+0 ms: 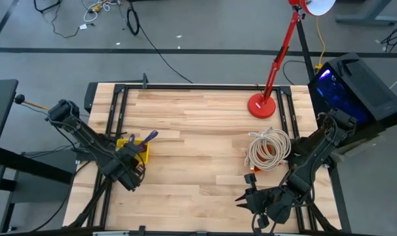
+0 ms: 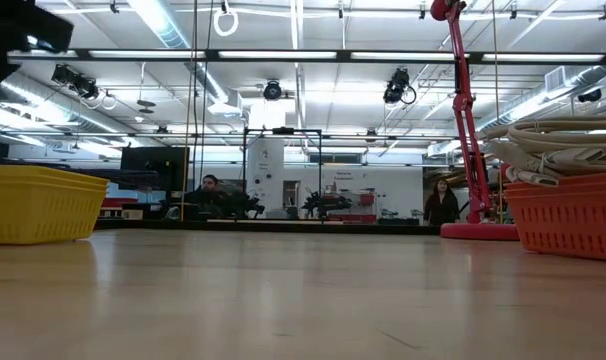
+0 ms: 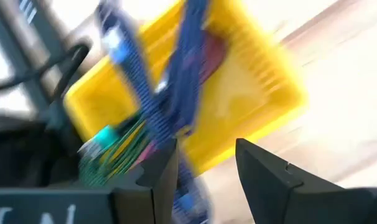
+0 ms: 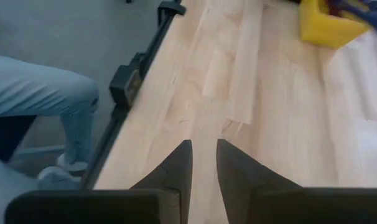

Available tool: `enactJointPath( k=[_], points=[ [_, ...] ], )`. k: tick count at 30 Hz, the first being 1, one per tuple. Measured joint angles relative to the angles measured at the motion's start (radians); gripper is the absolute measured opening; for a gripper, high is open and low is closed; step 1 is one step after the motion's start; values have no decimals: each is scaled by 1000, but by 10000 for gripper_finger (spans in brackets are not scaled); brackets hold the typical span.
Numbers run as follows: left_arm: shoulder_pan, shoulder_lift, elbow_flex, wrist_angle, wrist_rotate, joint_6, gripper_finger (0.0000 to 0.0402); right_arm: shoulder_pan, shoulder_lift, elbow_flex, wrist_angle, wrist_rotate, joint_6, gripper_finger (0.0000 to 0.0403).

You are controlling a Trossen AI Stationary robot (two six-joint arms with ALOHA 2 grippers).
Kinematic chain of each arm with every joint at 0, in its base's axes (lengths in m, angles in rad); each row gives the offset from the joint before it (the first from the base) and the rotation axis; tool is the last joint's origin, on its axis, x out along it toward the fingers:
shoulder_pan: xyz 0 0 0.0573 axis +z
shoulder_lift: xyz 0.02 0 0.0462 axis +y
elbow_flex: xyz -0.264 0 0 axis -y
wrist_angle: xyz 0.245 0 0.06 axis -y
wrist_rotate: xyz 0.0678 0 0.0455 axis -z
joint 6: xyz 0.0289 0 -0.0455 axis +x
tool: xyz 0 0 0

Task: Pick & Place USB Port
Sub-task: Return to Home Position

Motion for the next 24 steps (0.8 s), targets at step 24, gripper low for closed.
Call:
enactJointPath(
  k=[24],
  points=[
    [-156, -197, 73, 57, -1162, 151, 167, 209, -694, -93, -157, 506, -170, 15]
  ],
)
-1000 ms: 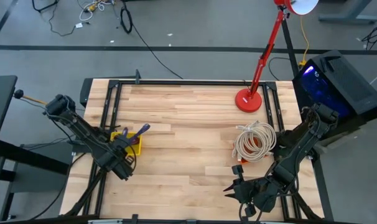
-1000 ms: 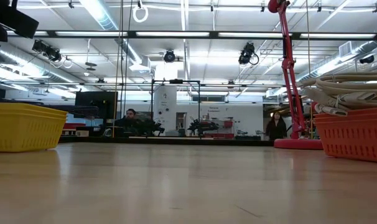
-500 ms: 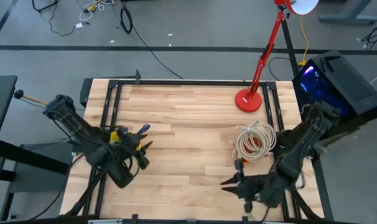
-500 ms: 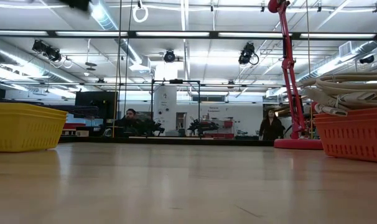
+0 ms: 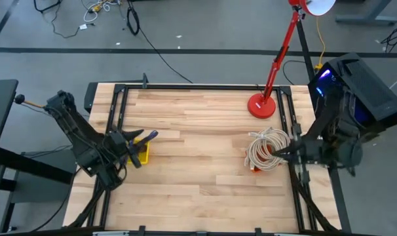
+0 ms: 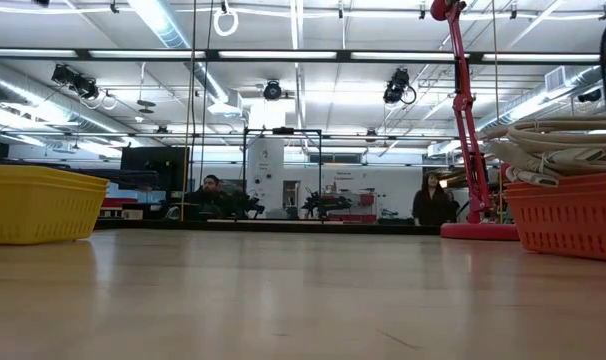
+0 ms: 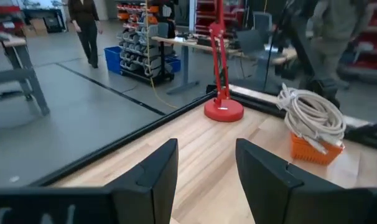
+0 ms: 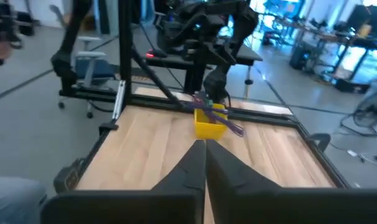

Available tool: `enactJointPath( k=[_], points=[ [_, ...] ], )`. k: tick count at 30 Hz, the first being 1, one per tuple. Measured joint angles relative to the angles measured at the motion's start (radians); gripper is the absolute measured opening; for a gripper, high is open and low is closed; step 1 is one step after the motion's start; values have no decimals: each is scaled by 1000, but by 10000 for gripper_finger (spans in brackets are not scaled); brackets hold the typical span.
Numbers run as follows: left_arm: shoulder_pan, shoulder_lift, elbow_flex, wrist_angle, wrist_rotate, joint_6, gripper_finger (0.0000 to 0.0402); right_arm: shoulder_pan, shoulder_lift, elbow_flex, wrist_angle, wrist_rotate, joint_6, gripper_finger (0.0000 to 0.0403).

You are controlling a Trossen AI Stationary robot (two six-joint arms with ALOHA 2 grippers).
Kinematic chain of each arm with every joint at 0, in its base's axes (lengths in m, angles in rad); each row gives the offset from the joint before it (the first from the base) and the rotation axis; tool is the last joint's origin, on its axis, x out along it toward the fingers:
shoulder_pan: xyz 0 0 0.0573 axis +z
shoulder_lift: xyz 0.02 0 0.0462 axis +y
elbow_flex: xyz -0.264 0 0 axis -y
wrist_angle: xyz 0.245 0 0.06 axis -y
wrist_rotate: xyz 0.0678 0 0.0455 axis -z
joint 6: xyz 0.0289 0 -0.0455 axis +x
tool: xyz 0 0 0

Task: Pick & Place USB Port
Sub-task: Return to Home Position

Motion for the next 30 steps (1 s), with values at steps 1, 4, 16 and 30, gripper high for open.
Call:
enactJointPath(
  k=[1, 4, 16, 30],
  points=[
    [-8, -23, -36, 14, -9, -24, 167, 17, -38, -28, -1, 10, -7, 10],
    [-24, -78, -114, 57, -21, -36, 167, 54, -156, -117, -2, 88, -12, 4],
    [13, -254, -208, -15, -118, -4, 167, 65, -656, -410, 213, 54, -276, 19],
    [10, -516, -451, -37, -125, -44, 167, 55, -802, -397, 340, 1, -656, 6]
  ],
)
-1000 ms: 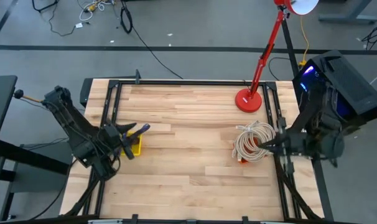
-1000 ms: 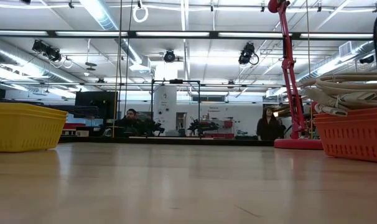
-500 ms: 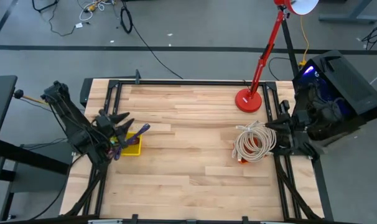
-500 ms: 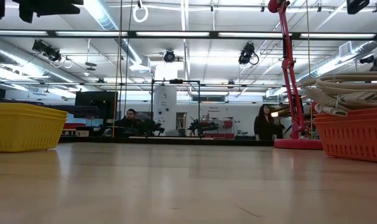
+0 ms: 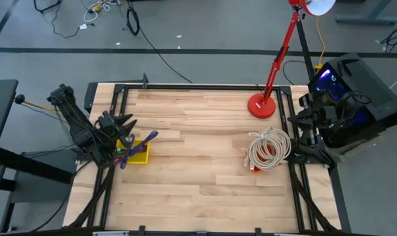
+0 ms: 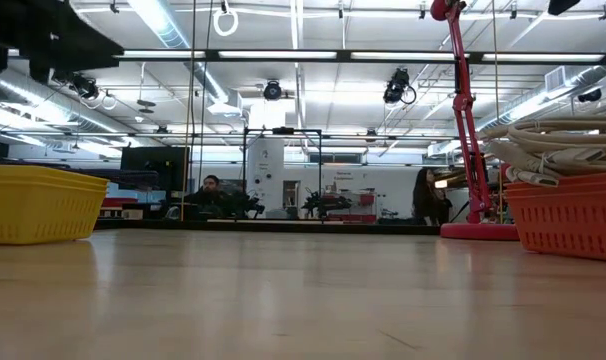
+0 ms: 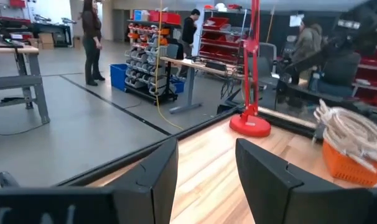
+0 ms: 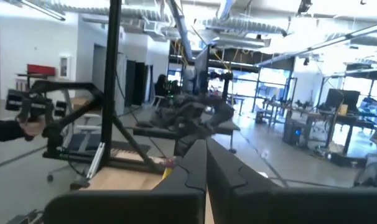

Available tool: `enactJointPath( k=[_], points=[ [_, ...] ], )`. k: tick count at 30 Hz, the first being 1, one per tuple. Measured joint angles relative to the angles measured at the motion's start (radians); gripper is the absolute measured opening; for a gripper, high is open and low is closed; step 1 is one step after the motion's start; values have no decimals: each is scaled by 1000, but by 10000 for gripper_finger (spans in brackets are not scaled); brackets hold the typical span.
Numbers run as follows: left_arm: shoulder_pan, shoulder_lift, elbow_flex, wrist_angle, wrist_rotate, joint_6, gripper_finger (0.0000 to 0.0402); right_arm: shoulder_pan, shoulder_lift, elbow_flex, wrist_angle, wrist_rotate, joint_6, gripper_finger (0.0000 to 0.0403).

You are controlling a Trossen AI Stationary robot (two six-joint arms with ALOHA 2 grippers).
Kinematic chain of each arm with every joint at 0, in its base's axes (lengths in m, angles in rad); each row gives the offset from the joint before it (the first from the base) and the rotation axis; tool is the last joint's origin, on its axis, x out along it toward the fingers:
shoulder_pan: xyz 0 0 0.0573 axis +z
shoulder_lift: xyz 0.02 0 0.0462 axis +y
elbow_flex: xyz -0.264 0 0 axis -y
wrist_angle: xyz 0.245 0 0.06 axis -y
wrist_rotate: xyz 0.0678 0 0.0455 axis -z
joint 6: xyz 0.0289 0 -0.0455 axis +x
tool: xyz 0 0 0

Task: Pick & Place USB Port
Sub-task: Return to Home Position

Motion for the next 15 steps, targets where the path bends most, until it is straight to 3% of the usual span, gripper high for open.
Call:
enactJointPath(
  k=[6, 9, 15],
  points=[
    [-2, -109, -94, 6, 3, -7, 167, 2, 0, -5, -17, -40, 36, 6],
    [-3, -143, -89, 47, 3, -7, 167, 2, 0, -87, -26, -81, 112, 6],
    [-2, -142, -80, 176, 4, 96, 167, -9, 0, -279, 96, -38, 162, 6]
  ],
)
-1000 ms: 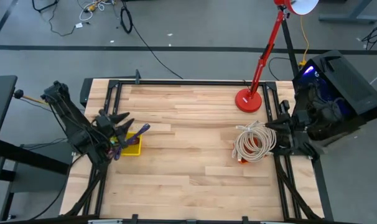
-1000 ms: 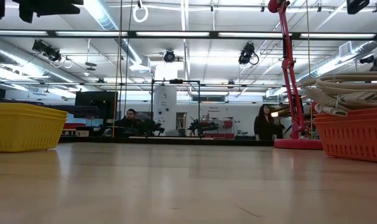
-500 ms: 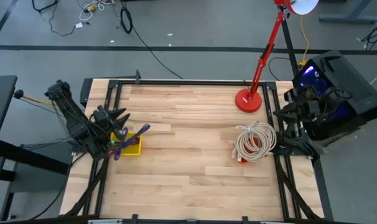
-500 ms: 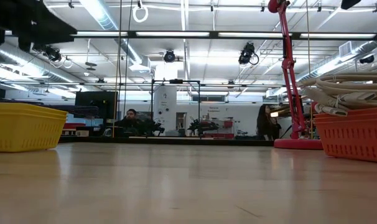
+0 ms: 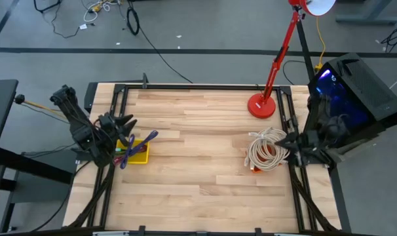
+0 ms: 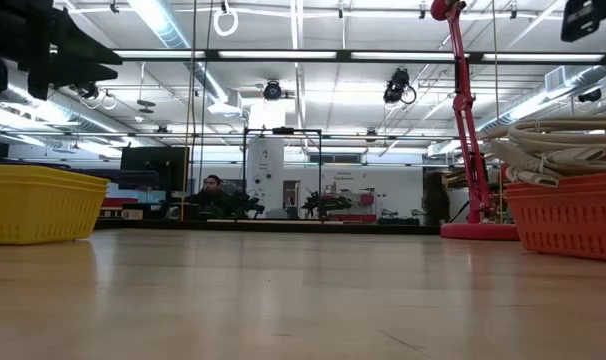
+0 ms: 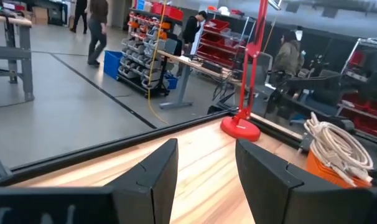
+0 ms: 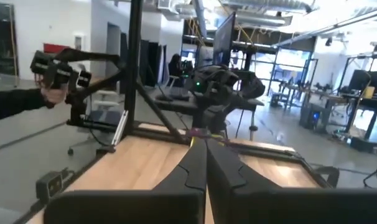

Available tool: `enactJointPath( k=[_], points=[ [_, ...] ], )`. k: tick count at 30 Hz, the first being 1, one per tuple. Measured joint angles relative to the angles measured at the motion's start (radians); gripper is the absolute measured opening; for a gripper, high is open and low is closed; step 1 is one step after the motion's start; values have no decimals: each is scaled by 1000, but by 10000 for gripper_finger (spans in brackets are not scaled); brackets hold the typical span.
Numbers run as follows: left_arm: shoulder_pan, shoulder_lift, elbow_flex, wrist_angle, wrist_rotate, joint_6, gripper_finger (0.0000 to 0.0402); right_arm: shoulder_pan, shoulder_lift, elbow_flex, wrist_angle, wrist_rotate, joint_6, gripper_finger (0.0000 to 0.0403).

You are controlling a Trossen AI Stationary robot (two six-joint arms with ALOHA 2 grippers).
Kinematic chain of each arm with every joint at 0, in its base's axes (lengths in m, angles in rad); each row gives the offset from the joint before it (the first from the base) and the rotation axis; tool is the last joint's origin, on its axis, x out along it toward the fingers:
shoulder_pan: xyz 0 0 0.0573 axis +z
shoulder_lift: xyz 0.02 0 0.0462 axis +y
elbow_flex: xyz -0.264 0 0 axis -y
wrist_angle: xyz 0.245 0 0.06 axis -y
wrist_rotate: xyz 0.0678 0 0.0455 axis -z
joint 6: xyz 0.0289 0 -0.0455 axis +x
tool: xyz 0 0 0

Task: Pick & Place USB Port
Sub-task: Return to Home Position

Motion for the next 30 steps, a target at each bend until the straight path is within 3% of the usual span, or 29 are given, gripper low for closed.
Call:
enactJointPath(
  k=[7, 14, 17, 24, 30],
  points=[
    [23, 13, -64, 74, -1, -3, 167, -43, 0, -213, 315, 11, -95, 6],
    [58, 15, -178, 257, 1, 6, 167, -111, -1, -327, 653, -93, -210, 6],
    [62, 22, -201, 279, 4, 10, 167, -131, 0, -332, 596, -149, -180, 6],
    [65, 75, -199, 294, 0, 36, 167, -225, 0, -333, 362, -161, 91, 6],
    [66, 97, -199, 297, 0, 39, 167, -377, -1, -333, 510, -373, -65, 6]
  ],
)
